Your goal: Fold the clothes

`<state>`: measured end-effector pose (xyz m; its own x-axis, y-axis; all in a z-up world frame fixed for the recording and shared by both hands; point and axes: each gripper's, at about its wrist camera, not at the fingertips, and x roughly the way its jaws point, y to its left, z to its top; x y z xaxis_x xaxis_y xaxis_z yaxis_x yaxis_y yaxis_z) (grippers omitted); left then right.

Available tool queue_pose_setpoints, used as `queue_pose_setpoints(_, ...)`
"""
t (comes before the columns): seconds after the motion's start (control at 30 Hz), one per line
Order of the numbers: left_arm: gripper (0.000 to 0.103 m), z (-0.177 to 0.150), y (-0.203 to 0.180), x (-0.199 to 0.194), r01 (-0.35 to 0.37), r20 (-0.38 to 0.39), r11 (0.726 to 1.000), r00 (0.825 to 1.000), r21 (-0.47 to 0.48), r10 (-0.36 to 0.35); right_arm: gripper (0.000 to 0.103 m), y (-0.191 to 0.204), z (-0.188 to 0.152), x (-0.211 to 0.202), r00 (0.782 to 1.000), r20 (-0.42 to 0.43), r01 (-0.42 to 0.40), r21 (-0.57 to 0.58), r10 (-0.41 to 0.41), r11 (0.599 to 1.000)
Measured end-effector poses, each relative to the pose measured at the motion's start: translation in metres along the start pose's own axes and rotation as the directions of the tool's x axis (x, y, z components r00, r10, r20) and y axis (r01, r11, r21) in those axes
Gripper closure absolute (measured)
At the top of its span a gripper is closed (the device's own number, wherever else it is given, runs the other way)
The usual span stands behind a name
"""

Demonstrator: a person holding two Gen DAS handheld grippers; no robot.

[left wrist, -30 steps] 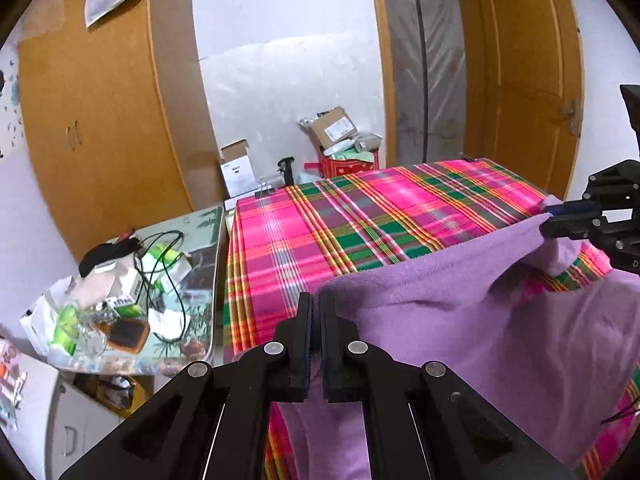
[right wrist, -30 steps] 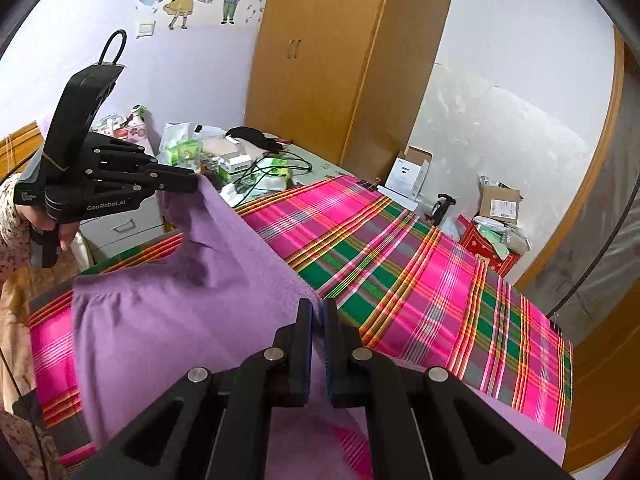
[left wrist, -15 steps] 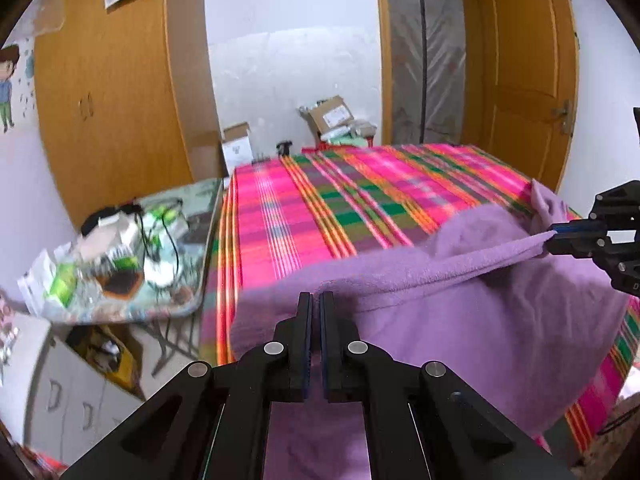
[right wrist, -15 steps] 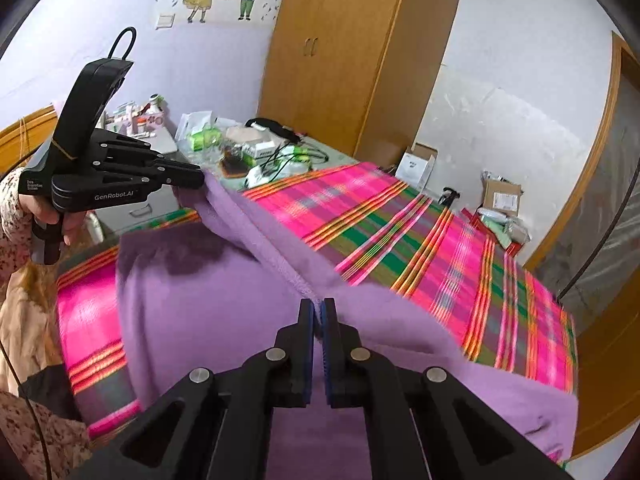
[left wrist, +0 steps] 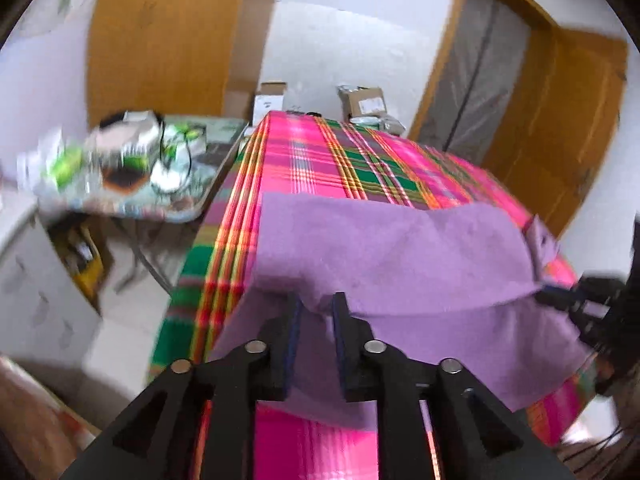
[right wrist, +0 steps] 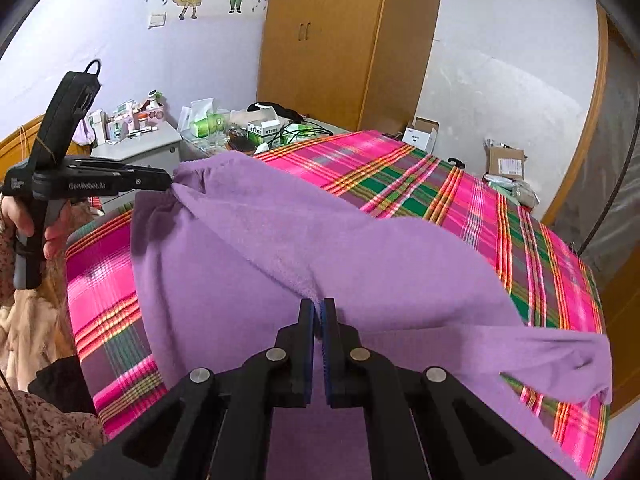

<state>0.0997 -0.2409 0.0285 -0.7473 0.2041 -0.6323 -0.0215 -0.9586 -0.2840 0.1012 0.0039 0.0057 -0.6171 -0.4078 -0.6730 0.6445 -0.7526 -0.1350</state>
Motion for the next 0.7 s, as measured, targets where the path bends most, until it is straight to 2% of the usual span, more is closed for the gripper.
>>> queue_pose_setpoints(0.07, 0.080, -0.002, 0.011, 0.003, 0.068, -0.025, 0.991, 0.997, -0.111, -0.071, 0.099, 0.001, -0.008, 0.000, 1.000, -0.005, 0.001, 0.004, -0.001, 1.000)
queue_pose_setpoints(0.13, 0.076, -0.004, 0.021, 0.007, 0.129, -0.042, 0.967, 0.989, -0.218, -0.141, 0.099, 0.002, -0.015, 0.000, 1.000, -0.009, 0.001, 0.001, -0.001, 1.000)
queue_pose_setpoints(0.2, 0.059, -0.002, 0.027, 0.012, 0.130, -0.044, 0.951, 0.988, -0.279, -0.148, 0.099, 0.003, -0.020, 0.001, 1.000, -0.014, 0.004, 0.000, -0.004, 1.000)
queue_pose_setpoints(0.43, 0.059, 0.005, 0.044, 0.028, 0.141, -0.054, 0.885, 0.981, -0.444, -0.184, 0.100, 0.002, -0.028, -0.004, 1.000, -0.002, 0.007, 0.012, -0.007, 1.000)
queue_pose_setpoints(0.6, 0.059, 0.004, 0.057, 0.047, 0.115, -0.079, 0.806, 0.977, -0.580, -0.196, 0.100, 0.004, -0.032, -0.003, 1.000, -0.003, 0.013, 0.011, -0.013, 1.000)
queue_pose_setpoints(0.7, 0.062, 0.004, 0.060, 0.050, 0.127, -0.063, 0.773, 0.975, -0.622, -0.211, 0.100, 0.005, -0.034, 0.000, 1.000, -0.007, 0.021, 0.013, -0.020, 1.000)
